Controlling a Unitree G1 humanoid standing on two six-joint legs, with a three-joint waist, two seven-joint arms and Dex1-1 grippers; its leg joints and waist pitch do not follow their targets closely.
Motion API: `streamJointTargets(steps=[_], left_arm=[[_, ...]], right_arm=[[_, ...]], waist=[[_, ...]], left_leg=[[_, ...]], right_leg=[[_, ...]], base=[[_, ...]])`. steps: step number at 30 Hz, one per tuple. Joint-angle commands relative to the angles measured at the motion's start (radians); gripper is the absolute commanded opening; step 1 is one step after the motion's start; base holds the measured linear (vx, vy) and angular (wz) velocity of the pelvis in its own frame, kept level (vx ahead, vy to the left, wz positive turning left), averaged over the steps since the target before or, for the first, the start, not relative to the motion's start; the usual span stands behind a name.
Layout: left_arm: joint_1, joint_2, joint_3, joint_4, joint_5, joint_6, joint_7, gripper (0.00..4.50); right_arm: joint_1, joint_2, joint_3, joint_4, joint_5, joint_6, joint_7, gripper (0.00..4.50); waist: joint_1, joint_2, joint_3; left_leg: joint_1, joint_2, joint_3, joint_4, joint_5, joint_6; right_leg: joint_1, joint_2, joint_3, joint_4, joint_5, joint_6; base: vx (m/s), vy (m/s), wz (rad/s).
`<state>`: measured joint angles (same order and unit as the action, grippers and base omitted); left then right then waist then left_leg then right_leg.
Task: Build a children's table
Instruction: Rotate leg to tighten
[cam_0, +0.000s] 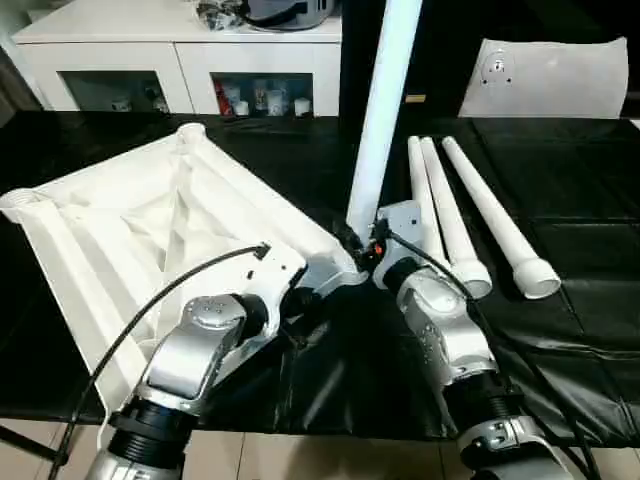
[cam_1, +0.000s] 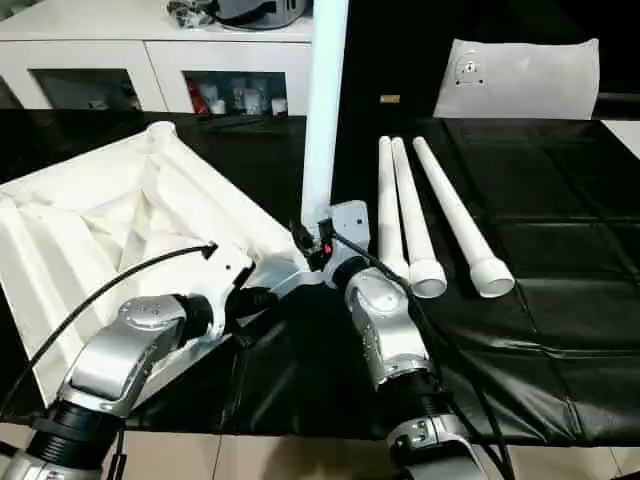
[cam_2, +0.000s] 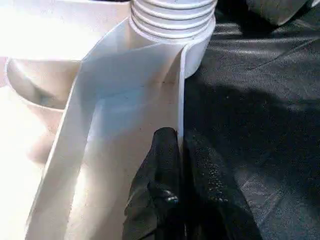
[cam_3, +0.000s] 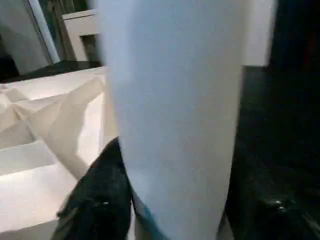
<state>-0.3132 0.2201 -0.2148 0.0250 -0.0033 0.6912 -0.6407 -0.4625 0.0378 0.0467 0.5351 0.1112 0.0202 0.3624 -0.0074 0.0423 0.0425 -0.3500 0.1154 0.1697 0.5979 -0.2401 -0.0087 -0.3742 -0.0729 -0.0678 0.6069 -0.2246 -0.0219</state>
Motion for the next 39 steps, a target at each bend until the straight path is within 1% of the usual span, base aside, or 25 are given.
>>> streamJointTargets(steps=[1,2,4,7,9,10,13,14,15,16,19,20,21,22,23,24,26,28,30,31,33,34,36,37,39], left_arm=[[-0.023,0.013,0.01,0.013,0.015,-0.024,0.019,0.0],[-0.028,0.024,0.01,0.028,0.022,-0.039,0.02,0.0],[-0.033,0.042,0.007,0.044,0.033,-0.056,0.02,0.0],[-0.037,0.058,0.005,0.057,0.034,-0.072,0.015,0.0],[-0.043,0.075,0.009,0.067,0.024,-0.09,0.001,0.0],[-0.045,0.083,0.008,0.071,0.023,-0.099,-0.009,0.0],[-0.05,0.1,0.008,0.083,0.013,-0.114,-0.024,0.0],[-0.052,0.108,0.005,0.089,0.01,-0.12,-0.036,0.0],[-0.053,0.114,0.002,0.092,0.009,-0.123,-0.044,0.0],[-0.053,0.12,0.001,0.097,0.007,-0.128,-0.049,0.0],[-0.055,0.139,-0.008,0.109,-0.001,-0.144,-0.076,0.0],[-0.054,0.148,-0.013,0.112,-0.003,-0.153,-0.092,0.0],[-0.054,0.159,-0.022,0.116,-0.005,-0.169,-0.114,0.0],[-0.053,0.174,-0.035,0.121,-0.01,-0.191,-0.145,0.0],[-0.053,0.176,-0.036,0.121,-0.011,-0.192,-0.148,0.0],[-0.051,0.196,-0.049,0.124,-0.02,-0.211,-0.191,0.0],[-0.049,0.218,-0.063,0.128,-0.022,-0.24,-0.234,0.0],[-0.052,0.244,-0.083,0.136,-0.023,-0.275,-0.285,0.0],[-0.057,0.278,-0.106,0.149,-0.022,-0.323,-0.353,0.0],[-0.059,0.287,-0.112,0.155,-0.023,-0.337,-0.374,0.0],[-0.065,0.303,-0.126,0.169,-0.022,-0.371,-0.419,0.0],[-0.071,0.313,-0.143,0.182,-0.025,-0.403,-0.463,0.0],[-0.074,0.316,-0.15,0.186,-0.028,-0.413,-0.481,0.0],[-0.082,0.319,-0.163,0.19,-0.033,-0.428,-0.516,0.0],[-0.091,0.323,-0.175,0.193,-0.035,-0.444,-0.544,0.0]], right_arm=[[0.053,0.004,0.02,0.082,-0.005,0.071,0.014,2.81],[0.062,-0.007,0.022,0.068,-0.006,0.071,0.021,2.81],[0.081,-0.023,0.029,0.039,-0.006,0.071,0.043,3.12],[0.105,-0.04,0.033,-0.001,0.0,0.08,0.072,3.2],[0.135,-0.067,0.038,-0.056,0.014,0.098,0.113,3.47],[0.147,-0.082,0.042,-0.078,0.018,0.102,0.133,3.57],[0.178,-0.118,0.055,-0.138,0.03,0.119,0.186,3.67],[0.188,-0.133,0.06,-0.159,0.033,0.126,0.207,3.91],[0.194,-0.141,0.064,-0.171,0.034,0.13,0.22,4.0],[0.202,-0.151,0.066,-0.186,0.035,0.134,0.233,4.04],[0.219,-0.188,0.073,-0.226,0.03,0.145,0.264,4.2],[0.225,-0.202,0.074,-0.242,0.031,0.145,0.276,4.35],[0.23,-0.218,0.072,-0.262,0.038,0.15,0.292,4.46],[0.238,-0.239,0.07,-0.293,0.051,0.159,0.317,4.48],[0.238,-0.241,0.07,-0.296,0.052,0.16,0.32,4.48],[0.243,-0.272,0.068,-0.337,0.062,0.17,0.352,4.48],[0.245,-0.303,0.068,-0.375,0.071,0.179,0.383,4.48],[0.246,-0.337,0.07,-0.413,0.079,0.19,0.417,4.48],[0.245,-0.388,0.073,-0.456,0.092,0.202,0.474,4.48],[0.243,-0.403,0.074,-0.466,0.096,0.205,0.491,4.48],[0.238,-0.433,0.081,-0.481,0.105,0.213,0.529,4.48],[0.229,-0.456,0.088,-0.484,0.109,0.214,0.561,4.48],[0.225,-0.464,0.092,-0.484,0.111,0.213,0.576,4.48],[0.212,-0.479,0.099,-0.472,0.113,0.212,0.606,4.48],[0.194,-0.493,0.109,-0.45,0.104,0.208,0.63,4.48]], waist=[[0.005,0.007,-0.03],[0.007,0.005,-0.033],[0.011,0.006,-0.031],[0.013,0.004,-0.031],[0.015,0.001,-0.034],[0.014,0.006,-0.036],[0.015,0.004,-0.038],[0.017,0.003,-0.042],[0.019,0.003,-0.044],[0.018,0.004,-0.048],[0.022,0.003,-0.048],[0.024,0.001,-0.048],[0.024,-0.002,-0.047],[0.028,0.001,-0.045],[0.028,0.001,-0.046],[0.028,-0.003,-0.043],[0.032,-0.001,-0.043],[0.038,-0.003,-0.043],[0.047,0.001,-0.045],[0.049,0.002,-0.048],[0.055,0.003,-0.049],[0.059,0.004,-0.048],[0.065,0.003,-0.048],[0.067,0.0,-0.048],[0.068,0.001,-0.049]], left_leg=[[-0.01,0.122,-0.056,-0.097,-0.255,0.029],[-0.012,0.121,-0.056,-0.096,-0.231,0.032],[-0.012,0.121,-0.054,-0.095,-0.207,0.049],[-0.013,0.121,-0.052,-0.092,-0.21,0.053],[-0.015,0.12,-0.053,-0.089,-0.179,0.061],[-0.016,0.12,-0.053,-0.087,-0.149,0.074],[-0.018,0.118,-0.05,-0.081,-0.105,0.099],[-0.02,0.117,-0.049,-0.075,-0.073,0.113],[-0.02,0.116,-0.049,-0.072,-0.052,0.123],[-0.022,0.117,-0.051,-0.067,0.002,0.154],[-0.021,0.118,-0.048,-0.059,0.044,0.188],[-0.022,0.118,-0.047,-0.058,0.037,0.194],[-0.022,0.119,-0.048,-0.059,0.033,0.196],[-0.019,0.12,-0.048,-0.06,0.017,0.196],[-0.019,0.12,-0.048,-0.059,0.017,0.194],[-0.019,0.12,-0.048,-0.061,0.002,0.19],[-0.018,0.121,-0.049,-0.062,-0.009,0.183],[-0.014,0.12,-0.046,-0.061,-0.015,0.173],[-0.011,0.119,-0.047,-0.058,0.005,0.175],[-0.009,0.121,-0.046,-0.056,0.025,0.18],[-0.006,0.12,-0.046,-0.053,0.033,0.184],[-0.007,0.121,-0.046,-0.054,0.03,0.179],[-0.006,0.121,-0.044,-0.054,0.008,0.168],[-0.007,0.122,-0.045,-0.056,-0.003,0.158],[-0.006,0.122,-0.046,-0.056,-0.007,0.15]], right_leg=[[0.029,-0.108,0.076,-0.09,-0.224,-0.251],[0.034,-0.108,0.076,-0.086,-0.195,-0.255],[0.034,-0.106,0.074,-0.084,-0.161,-0.257],[0.036,-0.109,0.076,-0.087,-0.178,-0.258],[0.04,-0.108,0.074,-0.083,-0.153,-0.257],[0.04,-0.106,0.073,-0.078,-0.118,-0.263],[0.041,-0.106,0.072,-0.073,-0.057,-0.279],[0.044,-0.107,0.071,-0.068,-0.01,-0.287],[0.046,-0.107,0.07,-0.064,0.021,-0.291],[0.045,-0.105,0.065,-0.054,0.091,-0.298],[0.04,-0.105,0.063,-0.049,0.131,-0.309],[0.041,-0.106,0.062,-0.05,0.119,-0.311],[0.041,-0.106,0.061,-0.051,0.108,-0.31],[0.041,-0.105,0.061,-0.053,0.07,-0.303],[0.041,-0.104,0.062,-0.051,0.068,-0.303],[0.04,-0.103,0.061,-0.055,0.044,-0.302],[0.041,-0.103,0.062,-0.055,0.02,-0.294],[0.039,-0.102,0.063,-0.057,0.003,-0.287],[0.039,-0.102,0.063,-0.052,0.027,-0.286],[0.036,-0.101,0.064,-0.046,0.065,-0.288],[0.035,-0.101,0.063,-0.043,0.09,-0.294],[0.035,-0.102,0.063,-0.043,0.09,-0.3],[0.035,-0.103,0.063,-0.044,0.069,-0.302],[0.037,-0.105,0.062,-0.044,0.06,-0.303],[0.037,-0.104,0.062,-0.043,0.052,-0.304]], base=[[0.0,0.0,0.0],[0.0,0.0,0.0],[0.0,0.0,0.0],[0.0,0.0,0.0],[0.0,0.0,0.0],[0.0,0.0,0.0],[0.0,0.0,0.0],[0.0,0.0,0.0],[0.0,0.0,0.0],[0.0,0.0,0.0],[0.0,0.0,0.0],[0.0,0.0,0.0],[0.0,0.0,0.0],[0.0,0.0,0.0],[0.0,0.0,0.0],[0.0,0.0,0.0],[0.0,0.0,0.0],[0.0,0.0,0.0],[0.0,0.0,0.0],[0.0,0.0,0.0],[0.0,0.0,0.0],[0.0,0.0,0.0],[0.0,0.0,0.0],[0.0,0.0,0.0],[0.0,0.0,0.0]])
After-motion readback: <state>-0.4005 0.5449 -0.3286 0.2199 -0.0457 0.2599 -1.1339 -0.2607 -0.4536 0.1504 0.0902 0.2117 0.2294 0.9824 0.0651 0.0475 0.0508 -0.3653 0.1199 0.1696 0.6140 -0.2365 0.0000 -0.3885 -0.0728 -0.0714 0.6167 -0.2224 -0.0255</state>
